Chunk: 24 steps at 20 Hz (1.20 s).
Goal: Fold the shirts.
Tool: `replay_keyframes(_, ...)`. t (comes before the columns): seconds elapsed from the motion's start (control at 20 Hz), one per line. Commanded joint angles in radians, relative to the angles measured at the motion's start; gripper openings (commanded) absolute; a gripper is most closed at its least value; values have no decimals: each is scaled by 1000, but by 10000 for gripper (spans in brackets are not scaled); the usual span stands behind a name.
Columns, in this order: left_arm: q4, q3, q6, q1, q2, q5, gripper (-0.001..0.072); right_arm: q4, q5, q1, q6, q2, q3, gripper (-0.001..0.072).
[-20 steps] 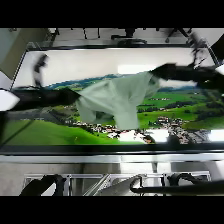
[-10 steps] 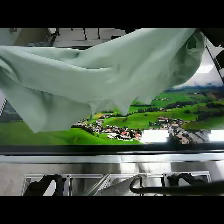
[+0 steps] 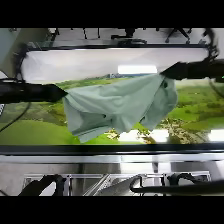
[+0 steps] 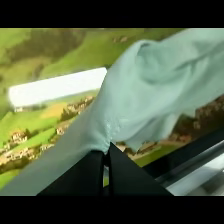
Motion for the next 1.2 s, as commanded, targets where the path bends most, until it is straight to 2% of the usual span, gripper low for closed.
replay_keyframes(0.0, 66, -117, 45, -68, -204, 109, 11, -3, -55, 0, -43, -165, -150, 20)
replay_keyframes(0.1, 70, -96, 58, -62, -310, 176, 11, 1, -113, 0, -47, -259, -155, 20)
replay_keyframes(0.25, 63, 20, 58, -42, -429, 165, 24, 1, -230, 0, -47, -336, -154, 39)
replay_keyframes(0.3, 60, 66, 57, -34, -457, 135, 218, 1, -262, -2, -47, -341, -154, 163)
replay_keyframes(0.35, 53, 111, 53, -24, -481, 87, 586, 0, -280, -3, -47, -339, -153, 321)
replay_keyframes(0.4, 57, 150, 30, -13, -496, 37, 707, -4, -274, -11, -47, -334, -142, 448)
replay_keyframes(0.45, 58, 188, 23, 3, -503, -21, 707, -14, -261, -25, -47, -325, -131, 514)
replay_keyframes(0.6, 58, 214, -15, 59, -485, -154, 707, -73, -177, -83, -33, -265, -124, 523)
replay_keyframes(0.75, 58, 60, -21, 81, -393, -165, 707, -171, -40, -98, 37, -217, -138, 522)
replay_keyframes(0.85, 60, -101, -16, 80, -314, -115, 707, -154, -14, -63, 36, -191, -215, 522)
replay_keyframes(0.95, 51, -254, -16, 79, -242, -8, 707, -146, -40, 7, 32, -177, -310, 522)
replay_keyframes(1.15, -32, -423, -16, 78, -190, 235, 707, -140, -205, 165, 26, -197, -396, 520)
